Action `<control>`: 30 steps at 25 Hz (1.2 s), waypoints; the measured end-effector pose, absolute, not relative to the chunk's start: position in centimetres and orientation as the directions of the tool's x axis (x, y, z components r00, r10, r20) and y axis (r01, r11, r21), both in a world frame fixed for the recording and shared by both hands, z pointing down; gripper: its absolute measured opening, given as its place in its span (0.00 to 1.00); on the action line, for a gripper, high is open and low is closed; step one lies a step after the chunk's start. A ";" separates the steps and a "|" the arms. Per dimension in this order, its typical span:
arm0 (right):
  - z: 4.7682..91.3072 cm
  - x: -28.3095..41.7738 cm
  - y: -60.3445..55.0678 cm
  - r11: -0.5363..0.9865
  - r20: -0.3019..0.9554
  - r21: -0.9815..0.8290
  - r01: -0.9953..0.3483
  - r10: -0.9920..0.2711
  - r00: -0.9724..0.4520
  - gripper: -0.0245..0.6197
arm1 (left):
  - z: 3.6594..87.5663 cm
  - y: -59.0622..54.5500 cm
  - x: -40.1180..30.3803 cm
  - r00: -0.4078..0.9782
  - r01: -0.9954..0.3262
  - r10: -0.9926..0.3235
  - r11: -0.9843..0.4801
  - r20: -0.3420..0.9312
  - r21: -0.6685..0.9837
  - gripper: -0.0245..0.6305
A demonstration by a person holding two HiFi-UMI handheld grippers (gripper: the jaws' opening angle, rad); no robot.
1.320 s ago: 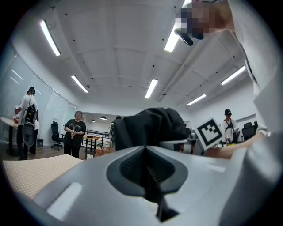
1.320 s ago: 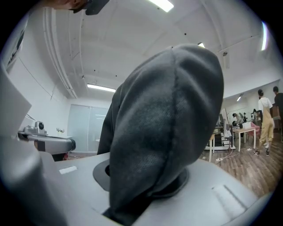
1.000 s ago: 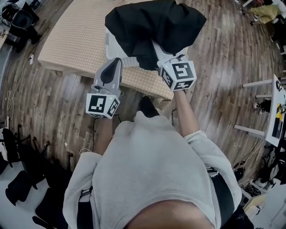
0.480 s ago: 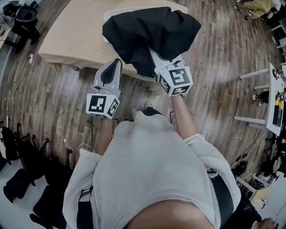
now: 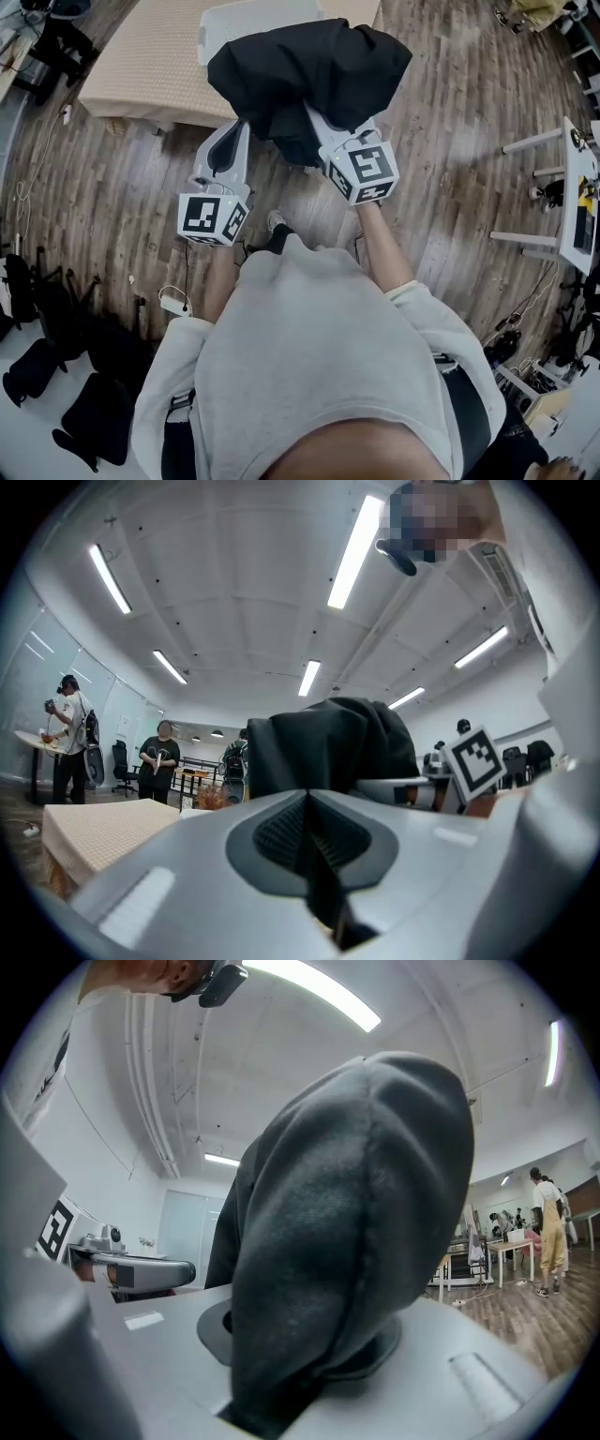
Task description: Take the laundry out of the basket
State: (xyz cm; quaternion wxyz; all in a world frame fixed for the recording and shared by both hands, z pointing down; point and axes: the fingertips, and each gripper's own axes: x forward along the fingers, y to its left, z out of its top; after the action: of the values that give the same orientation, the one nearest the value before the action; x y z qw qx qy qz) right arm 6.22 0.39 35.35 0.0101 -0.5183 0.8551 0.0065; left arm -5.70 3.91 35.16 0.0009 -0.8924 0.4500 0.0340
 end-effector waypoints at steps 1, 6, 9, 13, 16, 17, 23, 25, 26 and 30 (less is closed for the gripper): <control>35.6 6.7 1.5 0.466 -0.021 0.000 -0.885 -0.884 -0.466 0.21 | 35.3 4.9 -5.2 0.591 -0.805 -0.805 -0.593 -0.058 0.029 0.05; 36.7 8.4 6.7 0.483 -0.008 -0.018 -0.875 -0.876 -0.483 0.21 | 35.7 10.0 -2.6 0.590 -0.806 -0.806 -0.592 -0.047 0.023 0.05; 37.4 8.8 9.3 0.493 -0.003 -0.040 -0.869 -0.870 -0.494 0.21 | 35.7 12.4 -1.7 0.587 -0.808 -0.808 -0.589 -0.048 0.016 0.05; 38.4 8.7 12.1 0.500 0.008 -0.053 -0.865 -0.866 -0.501 0.21 | 35.8 15.0 -1.6 0.580 -0.814 -0.813 -0.581 -0.047 0.008 0.05; 38.9 8.7 13.4 0.501 0.012 -0.055 -0.864 -0.865 -0.502 0.21 | 35.9 16.2 -1.6 0.577 -0.816 -0.815 -0.578 -0.050 0.008 0.05; 39.0 8.6 13.8 0.501 0.013 -0.053 -0.864 -0.865 -0.502 0.21 | 35.9 16.5 -1.6 0.578 -0.815 -0.815 -0.579 -0.051 0.007 0.05; 39.4 8.1 15.4 0.500 0.014 -0.051 -0.864 -0.865 -0.501 0.21 | 36.2 18.3 -2.0 0.575 -0.817 -0.816 -0.576 -0.059 0.009 0.05; 39.4 8.2 15.6 0.500 0.016 -0.049 -0.865 -0.865 -0.501 0.21 | 36.3 18.5 -2.0 0.572 -0.819 -0.818 -0.573 -0.057 0.009 0.05; 39.4 8.2 15.7 0.501 0.016 -0.049 -0.864 -0.865 -0.502 0.21 | 36.3 18.6 -2.0 0.570 -0.821 -0.819 -0.572 -0.056 0.008 0.05; 39.4 8.2 15.7 0.506 0.015 -0.050 -0.861 -0.862 -0.507 0.20 | 36.3 18.7 -2.1 0.561 -0.827 -0.826 -0.562 -0.059 0.006 0.05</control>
State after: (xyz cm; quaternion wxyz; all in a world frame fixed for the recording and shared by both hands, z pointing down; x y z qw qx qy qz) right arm 8.17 15.67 39.38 0.0061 -0.4965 0.8677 -0.0252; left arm -2.14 18.74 36.29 0.0110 -0.8834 0.4677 0.0273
